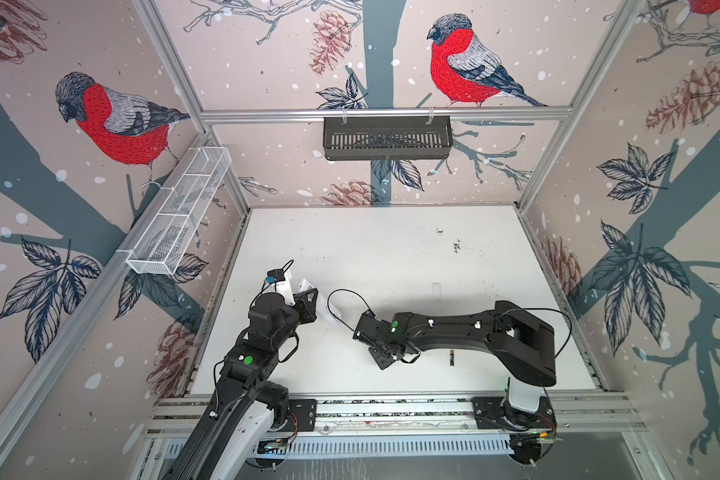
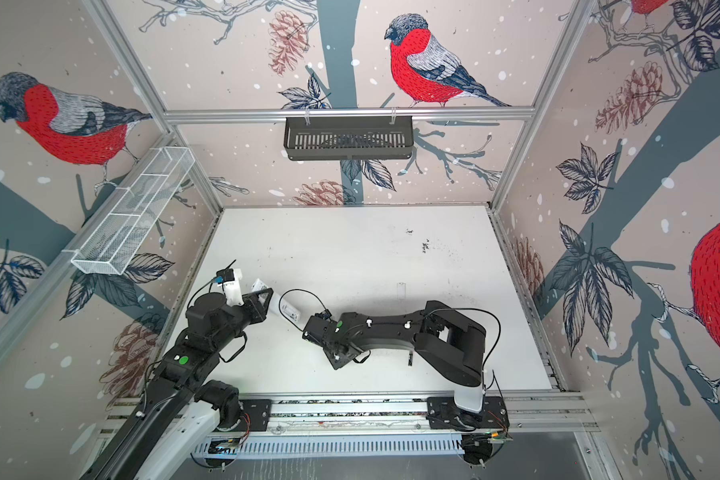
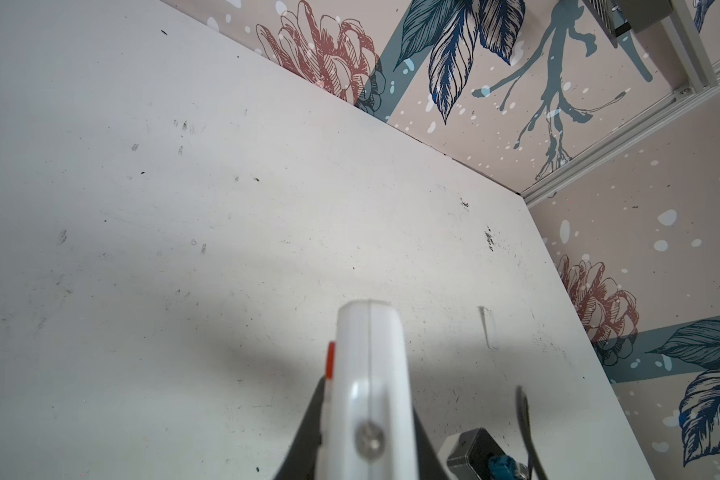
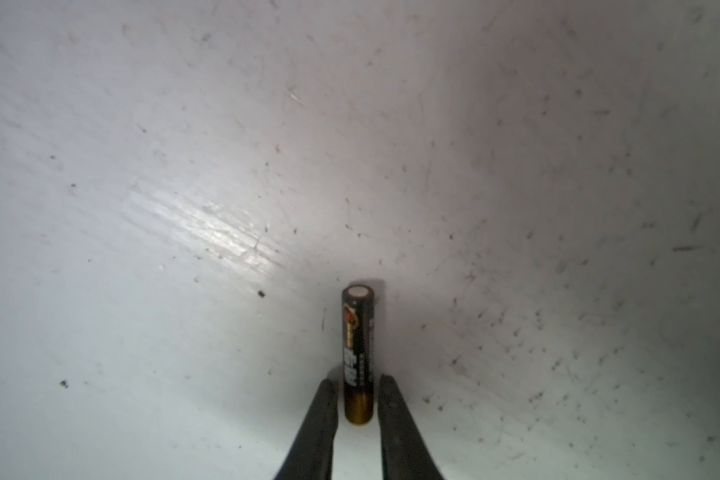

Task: Load the batteries into the remote control
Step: 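Carry the battery with the right gripper to the remote's compartment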

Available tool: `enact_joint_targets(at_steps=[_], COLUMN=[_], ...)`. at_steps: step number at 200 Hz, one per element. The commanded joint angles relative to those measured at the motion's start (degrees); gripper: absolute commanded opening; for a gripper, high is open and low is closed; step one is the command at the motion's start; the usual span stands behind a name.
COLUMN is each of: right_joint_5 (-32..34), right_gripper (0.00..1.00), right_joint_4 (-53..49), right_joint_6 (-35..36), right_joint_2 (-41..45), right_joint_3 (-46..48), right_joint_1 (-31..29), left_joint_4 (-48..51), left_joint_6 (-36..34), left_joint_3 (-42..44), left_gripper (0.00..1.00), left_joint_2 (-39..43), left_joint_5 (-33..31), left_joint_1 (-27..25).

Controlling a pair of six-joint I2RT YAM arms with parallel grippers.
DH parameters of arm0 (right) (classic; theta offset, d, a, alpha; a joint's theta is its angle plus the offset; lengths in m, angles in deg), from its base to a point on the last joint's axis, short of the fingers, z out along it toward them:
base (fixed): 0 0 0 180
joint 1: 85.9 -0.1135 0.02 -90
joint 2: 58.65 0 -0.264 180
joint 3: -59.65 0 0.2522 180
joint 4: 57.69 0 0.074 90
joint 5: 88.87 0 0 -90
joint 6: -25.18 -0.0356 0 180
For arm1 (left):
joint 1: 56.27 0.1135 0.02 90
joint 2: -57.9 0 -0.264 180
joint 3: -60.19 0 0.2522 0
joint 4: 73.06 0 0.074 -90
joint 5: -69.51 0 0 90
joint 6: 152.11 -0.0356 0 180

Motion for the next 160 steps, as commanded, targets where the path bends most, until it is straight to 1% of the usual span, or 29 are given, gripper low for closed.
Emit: enact_joint_targets(at_steps=[1,24,39,48,65,70,108,129,143,160], right_joint_5=[1.0,1.7,1.8,2.2,2.5,2.8,3.2,2.4,0.8,-1.1], right_gripper=[0.19,0.17,0.14,0.14,0.13,0.13,0.13,0.13,0.13,0.13], right_joint_4=[-4.2,-2.1,0.5,2.1,4.7,5.4,10.8,13.2,15.3,16.9], right_joint_6=[0.6,1.4,2.3,2.6,3.3,3.6,6.5,8.4,9.5,10.2], right_joint_2=[-0.6,0.7,2.5,3.9,6.9,8.1,19.0,25.1,28.6,30.9], right_joint_3=[1.1,2.4,3.8,5.0,6.8,7.4,12.9,15.1,16.0,16.2], right_joint_1=[0.2,0.4,0.7,0.9,1.5,1.5,1.3,0.8,0.2,-0.6], left_joint_4=[-3.6,-5.8,-6.1,-6.0,-6.1,-6.6,-13.3,-17.3,-18.9,-20.8], left_joint_6=[-0.5,-0.6,-0.8,-0.9,-0.8,-0.8,1.7,3.1,3.8,4.8], left_joint_3=[0.0,0.1,-0.5,-0.7,-0.6,-0.4,2.2,3.5,3.9,4.5], left_gripper=[0.0,0.0,0.0,0.0,0.0,0.0,0.0,0.0,0.0,0.0], left_joint_2=[-0.8,-3.0,-4.7,-5.7,-7.3,-7.8,-12.4,-13.3,-13.6,-13.5], left_joint_5=[2.9,9.9,13.7,14.9,15.2,15.7,25.3,29.4,31.1,32.8], left_joint_1=[0.0,-0.1,-1.2,-2.2,-4.4,-4.9,-7.0,-7.4,-7.4,-7.4])
